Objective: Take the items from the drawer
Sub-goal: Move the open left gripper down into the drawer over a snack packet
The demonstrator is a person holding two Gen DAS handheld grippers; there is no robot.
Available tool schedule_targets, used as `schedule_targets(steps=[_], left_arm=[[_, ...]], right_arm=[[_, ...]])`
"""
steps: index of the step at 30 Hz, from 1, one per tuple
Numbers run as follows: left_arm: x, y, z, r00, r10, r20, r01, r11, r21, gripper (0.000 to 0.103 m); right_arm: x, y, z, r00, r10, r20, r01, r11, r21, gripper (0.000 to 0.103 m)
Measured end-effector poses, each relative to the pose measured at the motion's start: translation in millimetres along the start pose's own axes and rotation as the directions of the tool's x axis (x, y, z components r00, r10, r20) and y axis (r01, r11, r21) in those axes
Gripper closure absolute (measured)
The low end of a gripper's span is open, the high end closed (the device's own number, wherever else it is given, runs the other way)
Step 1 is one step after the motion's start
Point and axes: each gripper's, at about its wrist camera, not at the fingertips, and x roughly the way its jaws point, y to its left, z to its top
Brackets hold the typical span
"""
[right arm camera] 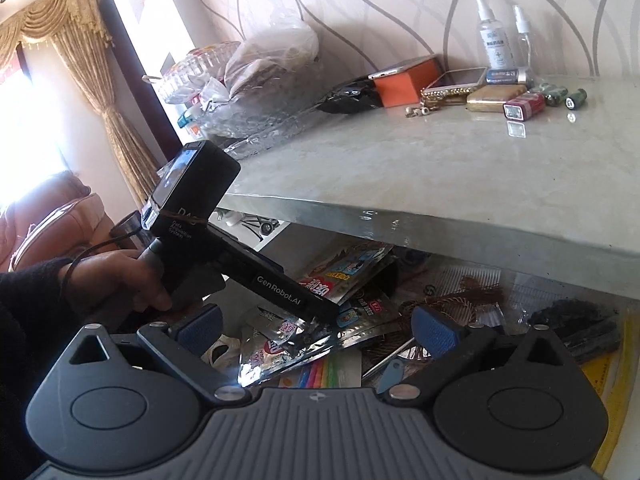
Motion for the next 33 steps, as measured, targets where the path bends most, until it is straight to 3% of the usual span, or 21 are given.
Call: schedule_targets(steps=[6, 11, 14, 16, 20, 24, 28, 32, 33], left_arm=[[-15.4, -7.3, -1.9, 0.998, 0.045, 0.037, -0.046, 0.999, 0.027, 0.001], [-15.0, -6.9, -3.4, 0.998, 0.060, 0.024, -0.061, 0.998, 0.029, 0.000], [-15.5, -16.1, -2.9, 0.991, 0.127, 0.045, -0.130, 0.988, 0.081, 0.000], [-14.5, -21.5, -1.9, 0.975, 0.210, 0.074, -0.218, 0.968, 0.123, 0.000], [-14.3, -22.9, -4.0, 0.966, 0.242, 0.093, -0.254, 0.957, 0.143, 0.000], [-17.5, -22.6, -3.9, 0.973, 0.201, 0.117, -0.216, 0.966, 0.139, 0.024], [-12.7, -39.1, -4.9, 0.961, 0.231, 0.150, -0.259, 0.942, 0.214, 0.023], [-10.9, -28.0, 5.2, 0.964, 0.225, 0.140, -0.244, 0.960, 0.139, 0.019], [-7.6, -32.5, 11.4, 0.962, 0.235, 0.141, -0.253, 0.960, 0.122, 0.027]], right_arm=[[0.9, 1.8, -0.6, 1.000, 0.005, -0.006, -0.005, 1.000, -0.019, 0.000], [-0.1, 2.0, -1.3, 1.000, 0.012, -0.004, -0.012, 1.000, -0.020, 0.000], [-1.1, 2.2, -1.7, 1.000, 0.013, -0.001, -0.013, 1.000, -0.018, 0.000], [-1.9, 1.5, -1.8, 1.000, 0.019, 0.002, -0.019, 1.000, -0.012, 0.000], [-2.1, 2.4, -2.6, 1.000, 0.026, 0.002, -0.026, 1.000, -0.013, 0.000], [-3.0, 3.7, -3.2, 1.000, 0.026, 0.009, -0.026, 0.999, -0.019, 0.000], [-3.5, 3.6, -3.4, 1.000, 0.027, 0.012, -0.027, 0.999, -0.017, 0.000], [-4.7, 3.7, -3.6, 0.999, 0.026, 0.020, -0.026, 1.000, -0.015, 0.000], [-5.3, 3.5, -3.7, 0.999, 0.026, 0.021, -0.026, 1.000, -0.014, 0.000]])
